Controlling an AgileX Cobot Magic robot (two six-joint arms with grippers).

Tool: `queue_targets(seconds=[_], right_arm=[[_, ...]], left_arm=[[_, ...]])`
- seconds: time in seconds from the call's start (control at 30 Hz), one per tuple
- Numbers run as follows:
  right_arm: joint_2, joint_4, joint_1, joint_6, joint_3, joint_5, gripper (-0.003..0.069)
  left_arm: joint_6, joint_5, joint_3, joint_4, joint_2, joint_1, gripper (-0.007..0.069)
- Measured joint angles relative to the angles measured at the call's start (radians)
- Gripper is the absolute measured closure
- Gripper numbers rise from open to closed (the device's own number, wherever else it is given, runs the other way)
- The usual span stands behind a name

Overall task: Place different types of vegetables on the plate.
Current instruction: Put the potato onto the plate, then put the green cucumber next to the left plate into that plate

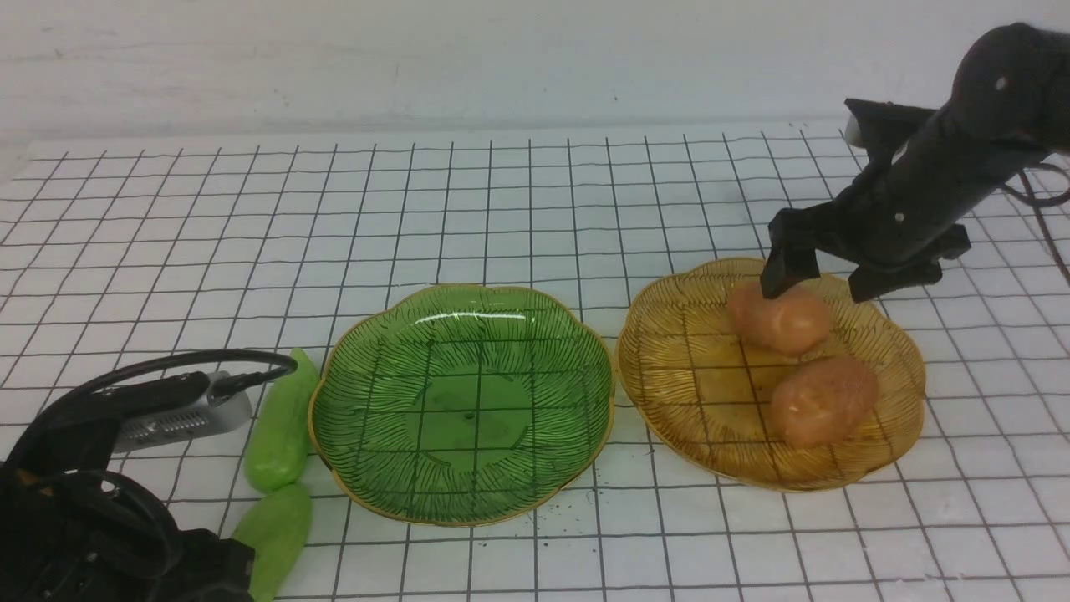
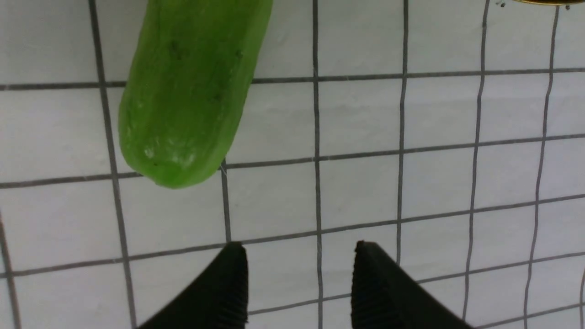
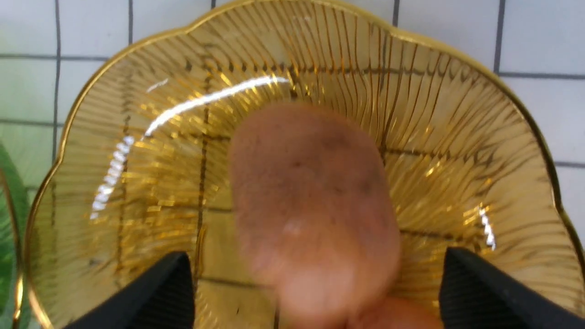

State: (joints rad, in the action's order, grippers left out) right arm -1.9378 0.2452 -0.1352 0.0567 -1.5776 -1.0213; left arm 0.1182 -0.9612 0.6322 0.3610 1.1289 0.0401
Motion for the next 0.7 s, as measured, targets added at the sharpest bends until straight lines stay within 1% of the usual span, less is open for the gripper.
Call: queue_targets(seconds=[0.1,0.13,0.17,0.2,0.23,0.27,0.3,0.37,0.43,0.47,0.5,0.53,0.57,0.6,0.7], right_arm=[[0.0,-0.015,0.0,-0.001,-0.082,-0.117,0.0001],[0.0,-0.015,0.0,-0.001,-0.089,-0.117,0.0005],[0.0,-0.024,0.0,-0.001,-0.154,-0.186,0.0061],[0.0,-0.029,0.0,-0.001,-0.175,-0.195,0.0083],[0.006,-0.037,0.0,0.0,-0.196,-0.198,0.0131],[0.007,-0.039,0.0,0.0,-0.196,-0.198,0.0139],[0.022,-0.062,-0.001,0.0,-0.207,-0.205,0.0216],[0.042,-0.072,-0.001,-0.008,-0.207,-0.21,0.0305],[0.09,-0.069,-0.001,-0.019,-0.177,-0.211,0.0436],[0.115,-0.061,-0.001,-0.019,-0.162,-0.211,0.0472],[0.158,-0.046,-0.002,-0.019,-0.116,-0.211,0.0551],[0.166,-0.043,-0.003,-0.019,-0.116,-0.211,0.0551],[0.199,-0.032,-0.004,-0.019,-0.075,-0.211,0.0599],[0.281,-0.013,-0.012,-0.014,0.0,-0.213,0.0642],[0.399,0.009,-0.029,-0.001,0.126,-0.216,0.0665]], left_arm=[[0.0,0.007,0.0,0.0,0.0,0.0,0.0335],[0.0,0.007,0.0,0.0,0.0,0.0,0.0335],[0.0,0.029,0.0,0.0,0.0,0.0,0.0335],[0.0,0.035,0.0,0.0,0.0,0.0,0.0335],[0.0,0.049,0.0,-0.003,0.0,0.0,0.0335],[0.0,0.052,0.0,-0.004,0.0,0.0,0.0335],[0.0,0.058,0.0,-0.015,0.0,0.0,0.0335],[0.0,0.065,0.0,-0.036,0.0,0.0,0.0335],[0.0,0.082,0.0,-0.046,0.0,0.0,0.0335],[0.0,0.092,0.0,-0.047,0.0,0.0,0.0334],[0.0,0.106,0.0,-0.048,0.001,0.0,0.033],[0.0,0.111,0.0,-0.048,0.001,0.0,0.0327],[0.0,0.121,0.0,-0.048,0.001,0.0,0.0319],[0.0,0.153,0.0,-0.048,0.001,0.0,0.0296],[0.0,0.184,0.0,-0.047,0.001,0.0,0.0248]])
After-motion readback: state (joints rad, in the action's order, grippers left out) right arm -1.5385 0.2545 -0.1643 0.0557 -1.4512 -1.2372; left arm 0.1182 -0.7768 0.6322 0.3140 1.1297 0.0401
